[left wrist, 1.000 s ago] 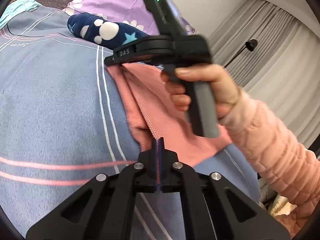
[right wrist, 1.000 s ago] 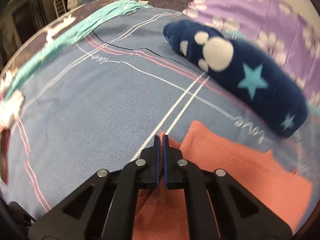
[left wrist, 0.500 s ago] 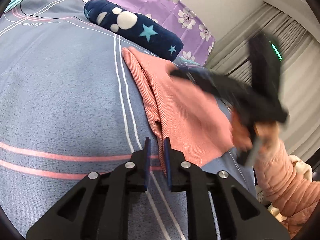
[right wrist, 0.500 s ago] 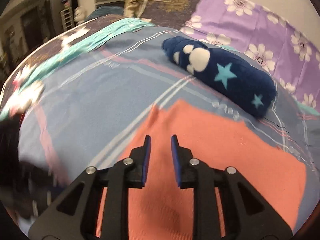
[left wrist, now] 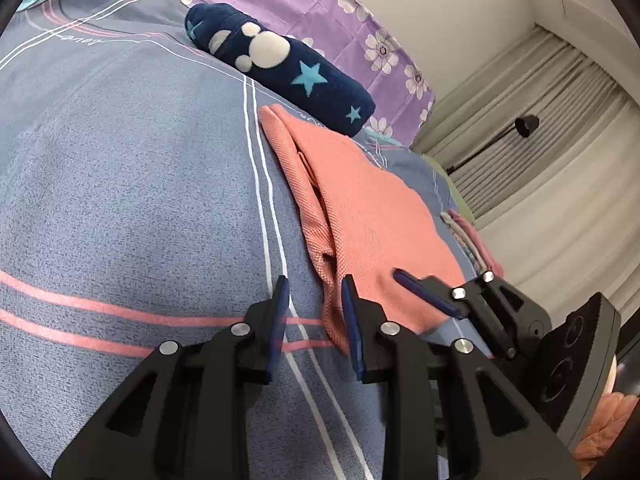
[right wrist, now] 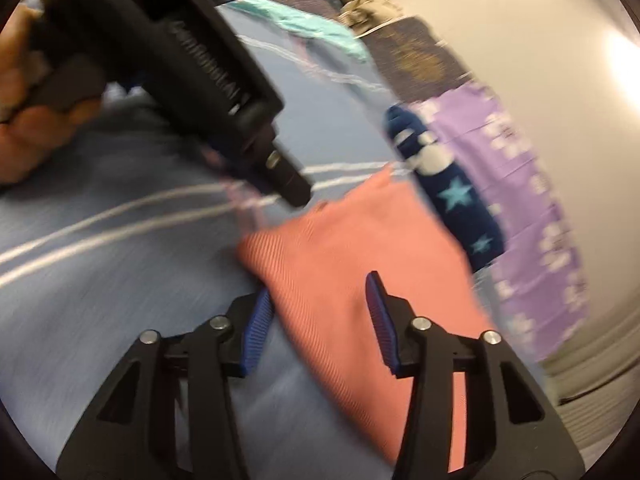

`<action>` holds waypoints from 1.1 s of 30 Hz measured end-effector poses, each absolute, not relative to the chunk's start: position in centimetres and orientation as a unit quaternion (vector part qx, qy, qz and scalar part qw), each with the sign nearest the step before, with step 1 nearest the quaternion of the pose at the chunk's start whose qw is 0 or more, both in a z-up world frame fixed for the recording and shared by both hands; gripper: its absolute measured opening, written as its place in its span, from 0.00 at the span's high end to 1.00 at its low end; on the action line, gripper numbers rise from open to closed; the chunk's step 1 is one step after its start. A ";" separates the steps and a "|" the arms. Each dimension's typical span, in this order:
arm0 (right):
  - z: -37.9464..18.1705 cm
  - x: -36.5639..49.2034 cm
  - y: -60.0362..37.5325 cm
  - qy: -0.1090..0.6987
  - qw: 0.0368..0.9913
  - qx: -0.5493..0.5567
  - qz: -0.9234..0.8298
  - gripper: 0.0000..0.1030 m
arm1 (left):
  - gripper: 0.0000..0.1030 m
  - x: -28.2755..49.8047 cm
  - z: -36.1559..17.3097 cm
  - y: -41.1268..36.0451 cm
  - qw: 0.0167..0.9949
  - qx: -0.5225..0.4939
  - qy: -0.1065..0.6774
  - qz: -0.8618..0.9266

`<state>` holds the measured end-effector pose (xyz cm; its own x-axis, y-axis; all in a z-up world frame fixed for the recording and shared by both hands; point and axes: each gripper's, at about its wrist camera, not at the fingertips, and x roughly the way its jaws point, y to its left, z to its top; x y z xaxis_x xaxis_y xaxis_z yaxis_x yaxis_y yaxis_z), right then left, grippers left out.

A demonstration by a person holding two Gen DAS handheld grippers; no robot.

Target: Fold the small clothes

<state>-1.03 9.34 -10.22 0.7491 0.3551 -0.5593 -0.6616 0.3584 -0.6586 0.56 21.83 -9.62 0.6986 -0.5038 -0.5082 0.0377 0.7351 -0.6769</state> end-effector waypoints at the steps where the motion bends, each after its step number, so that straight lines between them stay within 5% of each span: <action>1: -10.4 -0.8 9.7 0.167 0.809 -0.468 0.315 0.81 | 0.73 0.5 -9.6 22.2 0.860 -0.338 0.350 -0.155; 6: -9.9 -0.7 9.1 0.180 0.815 -0.442 0.329 0.86 | 0.49 0.7 -8.0 23.2 0.850 -0.367 0.344 -0.158; 10: -9.8 -0.7 8.7 0.181 0.815 -0.439 0.331 0.84 | 0.45 3.1 -6.4 22.5 0.841 -0.351 0.377 -0.164; 12: -10.1 -1.1 8.8 0.173 0.813 -0.448 0.329 0.64 | 0.42 5.2 -6.1 22.2 0.842 -0.332 0.394 -0.159; 26: -11.2 1.1 10.6 0.181 0.827 -0.438 0.301 0.64 | 0.38 17.3 -9.2 19.6 0.833 -0.299 0.416 -0.211; 31: -10.8 2.0 10.0 0.199 0.834 -0.419 0.298 0.62 | 0.56 18.2 -9.3 19.7 0.826 -0.307 0.432 -0.191; 32: -10.6 2.2 9.8 0.203 0.837 -0.412 0.297 0.66 | 0.71 18.4 -9.4 19.8 0.827 -0.307 0.437 -0.173; 33: -10.4 2.0 9.6 0.205 0.841 -0.402 0.298 0.83 | 0.82 18.4 -9.4 19.9 0.827 -0.308 0.441 -0.162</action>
<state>2.04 9.61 -10.37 0.7383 0.3362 -0.5847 -0.6662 0.4985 -0.5546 18.42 19.93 -9.39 0.5589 -0.5401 -0.6292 -0.0027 0.7576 -0.6527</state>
